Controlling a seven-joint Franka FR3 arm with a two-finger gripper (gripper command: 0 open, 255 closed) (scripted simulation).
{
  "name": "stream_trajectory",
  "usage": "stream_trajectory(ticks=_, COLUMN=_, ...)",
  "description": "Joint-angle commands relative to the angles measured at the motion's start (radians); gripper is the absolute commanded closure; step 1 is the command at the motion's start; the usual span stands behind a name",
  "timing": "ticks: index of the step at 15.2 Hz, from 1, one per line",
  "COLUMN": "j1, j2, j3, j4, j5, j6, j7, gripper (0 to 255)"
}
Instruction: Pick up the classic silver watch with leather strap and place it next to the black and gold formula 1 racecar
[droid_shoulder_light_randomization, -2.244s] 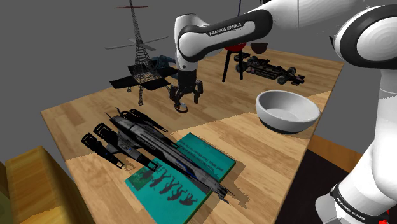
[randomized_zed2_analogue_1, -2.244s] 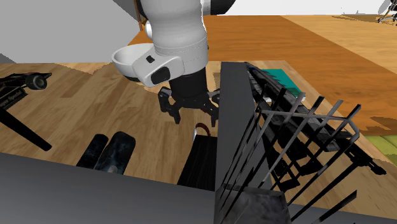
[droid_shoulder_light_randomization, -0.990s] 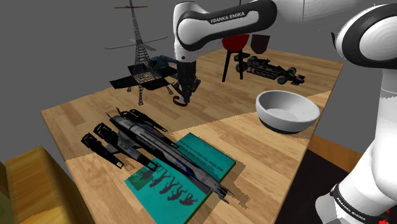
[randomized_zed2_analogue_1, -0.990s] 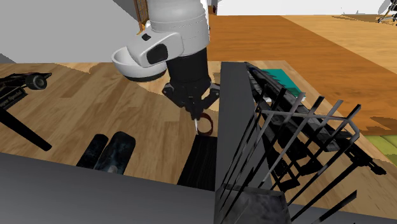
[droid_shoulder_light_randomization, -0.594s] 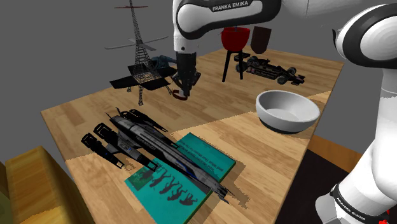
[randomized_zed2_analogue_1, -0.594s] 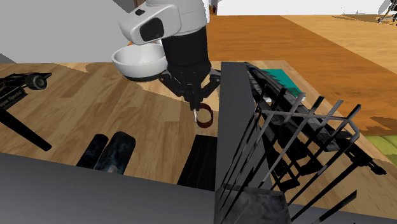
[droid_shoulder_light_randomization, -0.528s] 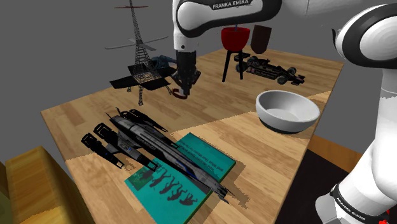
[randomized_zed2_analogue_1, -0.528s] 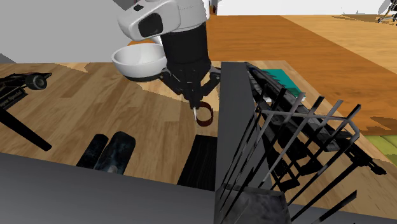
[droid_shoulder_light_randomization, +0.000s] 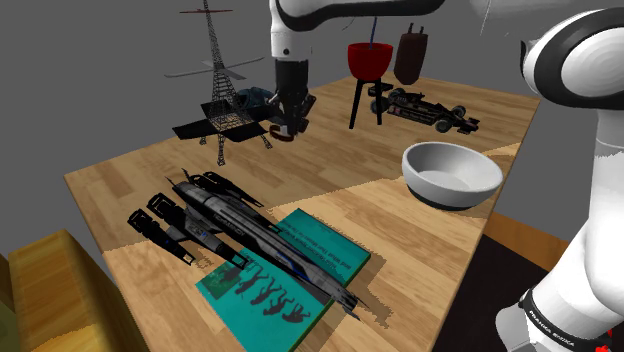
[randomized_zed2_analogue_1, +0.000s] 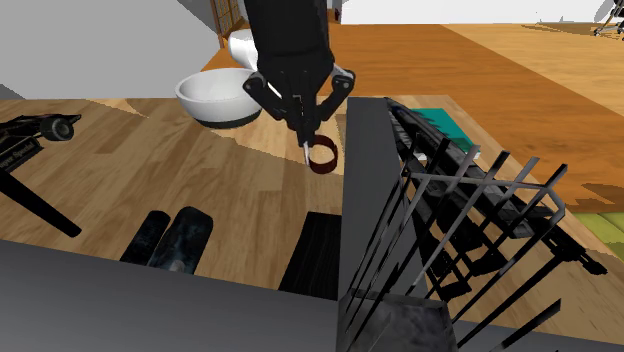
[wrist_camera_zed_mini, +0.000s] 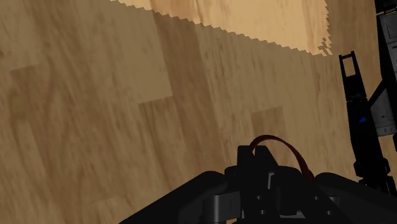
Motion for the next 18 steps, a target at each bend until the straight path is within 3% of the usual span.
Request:
stream_trajectory(ticks=1, j1=0.003, j2=0.008, j3=0.000, j4=0.036, j5=-0.002, j6=-0.028, j7=0.004, gripper=255)
stream_trajectory(ticks=11, j1=0.028, j2=0.079, j3=0.001, j4=0.278, j5=-0.019, j6=-0.198, j7=0.021, gripper=255)
stream_trajectory(ticks=18, j1=-0.116, j2=-0.152, j3=-0.034, j4=-0.058, j5=0.040, j6=-0.104, j7=-0.133, gripper=255)
